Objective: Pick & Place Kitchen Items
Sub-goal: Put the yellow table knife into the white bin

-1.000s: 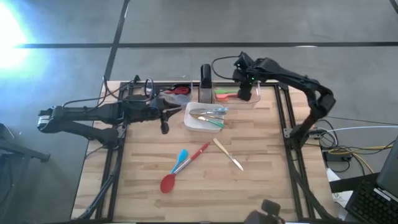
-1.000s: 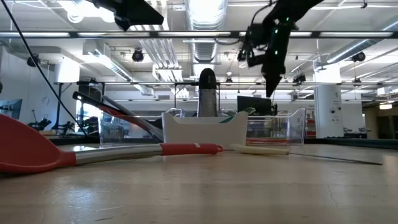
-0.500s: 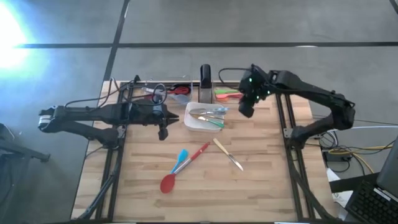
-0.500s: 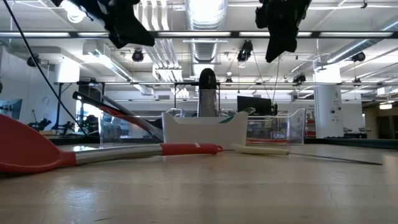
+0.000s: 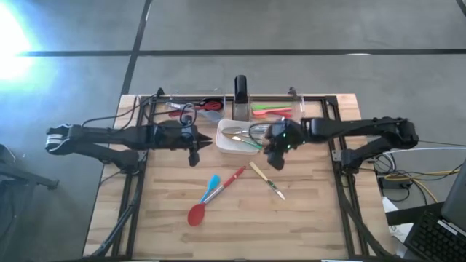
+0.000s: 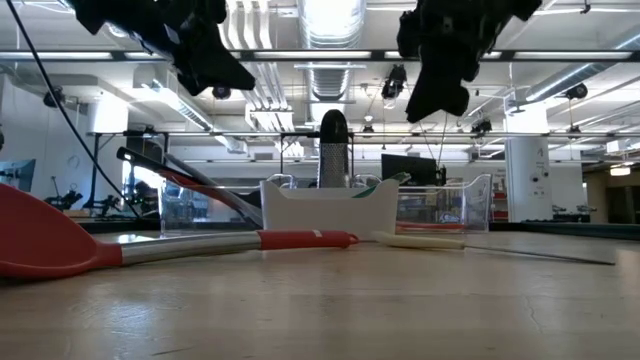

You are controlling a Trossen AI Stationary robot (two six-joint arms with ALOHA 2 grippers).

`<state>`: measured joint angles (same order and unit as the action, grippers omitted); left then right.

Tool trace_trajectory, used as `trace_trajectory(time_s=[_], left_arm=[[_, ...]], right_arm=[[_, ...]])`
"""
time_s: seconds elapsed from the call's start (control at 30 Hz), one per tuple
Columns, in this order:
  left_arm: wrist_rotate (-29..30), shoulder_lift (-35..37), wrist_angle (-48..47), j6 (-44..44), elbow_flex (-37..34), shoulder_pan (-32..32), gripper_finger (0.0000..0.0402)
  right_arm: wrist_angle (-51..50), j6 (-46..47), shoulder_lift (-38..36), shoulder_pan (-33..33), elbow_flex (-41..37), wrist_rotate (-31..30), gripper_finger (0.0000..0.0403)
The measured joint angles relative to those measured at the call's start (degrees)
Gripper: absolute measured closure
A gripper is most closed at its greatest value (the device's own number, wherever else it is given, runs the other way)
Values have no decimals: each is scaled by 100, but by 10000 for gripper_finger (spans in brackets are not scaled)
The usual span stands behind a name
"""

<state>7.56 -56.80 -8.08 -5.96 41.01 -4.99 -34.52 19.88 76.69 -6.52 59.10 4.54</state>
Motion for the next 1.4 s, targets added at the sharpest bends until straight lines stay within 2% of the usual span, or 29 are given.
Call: trace_trajectory(time_s=[0.17,0.3,0.53,0.73,0.87,1.07,1.3,1.4], left_arm=[[-1,0,1307,5,-585,0,335],[-10,7,2069,9,-1006,0,335],[-5,115,2408,117,-1254,-4,335],[-3,166,2410,132,-1254,-4,335],[-7,166,2441,114,-1252,-2,335],[-21,166,2553,-19,-1246,-2,335],[-23,166,2565,44,-1246,-2,335],[-23,166,2564,93,-1246,-2,335]], right_arm=[[981,485,259,214,-434,-2,327],[1344,863,607,277,-552,-16,307],[1388,1078,1300,354,-313,86,260],[1198,1355,1367,614,21,277,260],[891,1491,1287,965,176,-115,272],[762,1696,1253,1430,245,-1043,288],[755,1936,1283,1516,178,-1348,301],[749,1968,1283,1516,123,-1880,305]])
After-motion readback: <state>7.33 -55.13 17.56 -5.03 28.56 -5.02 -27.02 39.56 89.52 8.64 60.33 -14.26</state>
